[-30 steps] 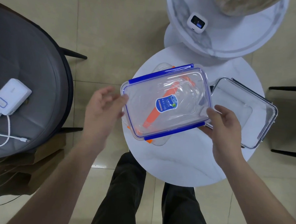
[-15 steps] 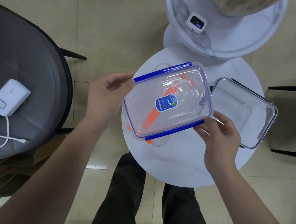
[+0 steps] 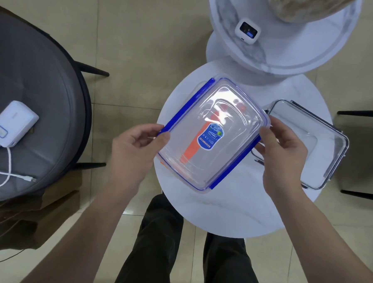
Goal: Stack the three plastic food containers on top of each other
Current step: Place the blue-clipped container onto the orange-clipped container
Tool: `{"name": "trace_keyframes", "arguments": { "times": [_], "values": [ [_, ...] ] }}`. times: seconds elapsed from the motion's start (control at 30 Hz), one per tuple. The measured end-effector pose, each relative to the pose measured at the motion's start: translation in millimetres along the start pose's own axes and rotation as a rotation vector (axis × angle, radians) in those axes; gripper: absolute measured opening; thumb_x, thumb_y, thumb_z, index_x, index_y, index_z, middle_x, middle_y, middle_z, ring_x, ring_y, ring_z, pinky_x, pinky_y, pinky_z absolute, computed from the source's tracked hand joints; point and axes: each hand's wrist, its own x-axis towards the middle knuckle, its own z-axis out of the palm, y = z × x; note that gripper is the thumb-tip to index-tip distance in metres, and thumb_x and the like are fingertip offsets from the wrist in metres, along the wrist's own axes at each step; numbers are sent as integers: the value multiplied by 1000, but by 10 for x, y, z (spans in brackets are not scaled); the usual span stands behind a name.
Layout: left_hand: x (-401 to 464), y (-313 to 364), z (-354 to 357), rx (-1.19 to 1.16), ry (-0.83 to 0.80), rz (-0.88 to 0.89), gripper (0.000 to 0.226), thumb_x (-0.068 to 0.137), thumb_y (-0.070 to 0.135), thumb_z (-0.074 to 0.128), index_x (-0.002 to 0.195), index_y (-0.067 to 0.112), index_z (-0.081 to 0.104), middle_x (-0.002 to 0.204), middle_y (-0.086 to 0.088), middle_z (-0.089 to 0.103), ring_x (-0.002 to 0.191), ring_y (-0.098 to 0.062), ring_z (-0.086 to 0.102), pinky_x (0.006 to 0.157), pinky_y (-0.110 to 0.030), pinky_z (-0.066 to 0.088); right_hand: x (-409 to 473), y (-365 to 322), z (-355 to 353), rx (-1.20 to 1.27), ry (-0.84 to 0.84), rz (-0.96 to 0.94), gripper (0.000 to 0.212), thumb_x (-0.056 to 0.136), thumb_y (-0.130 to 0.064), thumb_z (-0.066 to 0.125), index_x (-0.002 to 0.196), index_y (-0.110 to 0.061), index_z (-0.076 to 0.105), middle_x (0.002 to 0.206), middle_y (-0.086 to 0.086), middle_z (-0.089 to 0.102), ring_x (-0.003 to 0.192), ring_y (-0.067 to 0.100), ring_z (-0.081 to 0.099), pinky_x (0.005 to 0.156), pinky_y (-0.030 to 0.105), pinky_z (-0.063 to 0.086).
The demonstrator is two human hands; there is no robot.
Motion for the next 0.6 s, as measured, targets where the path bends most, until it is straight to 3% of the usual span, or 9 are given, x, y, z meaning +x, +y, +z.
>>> {"name": "trace_keyframes", "arguments": {
  "times": [0.2, 0.43, 0.6],
  "values": [
    [-43, -43, 31, -18, 3, -5, 14, 87, 13, 74, 98, 20, 72, 98, 0, 75, 86, -3, 73, 64, -15, 56, 78, -39, 25, -58, -31, -44, 14, 95, -22, 69, 105, -30, 74, 93, -10, 74, 70, 4, 65, 77, 34, 59],
    [-28, -50, 32, -9, 16, -7, 14, 86, 13, 76, 98, 19, 72, 100, -4, 76, 83, -3, 72, 63, -16, 56, 76, -19, 28, -87, -32, -104, 14, 97, -23, 67, 104, -34, 71, 98, -8, 74, 76, 1, 71, 67, 20, 57],
    [-44, -63, 36, -12, 1, -25, 14, 87, 16, 75, 100, 19, 71, 103, -3, 75, 88, -4, 72, 61, -14, 55, 96, -4, 29, -111, -22, -128, 15, 97, -24, 67, 110, -30, 71, 99, -4, 74, 73, 0, 70, 67, 20, 58]
  ]
}}
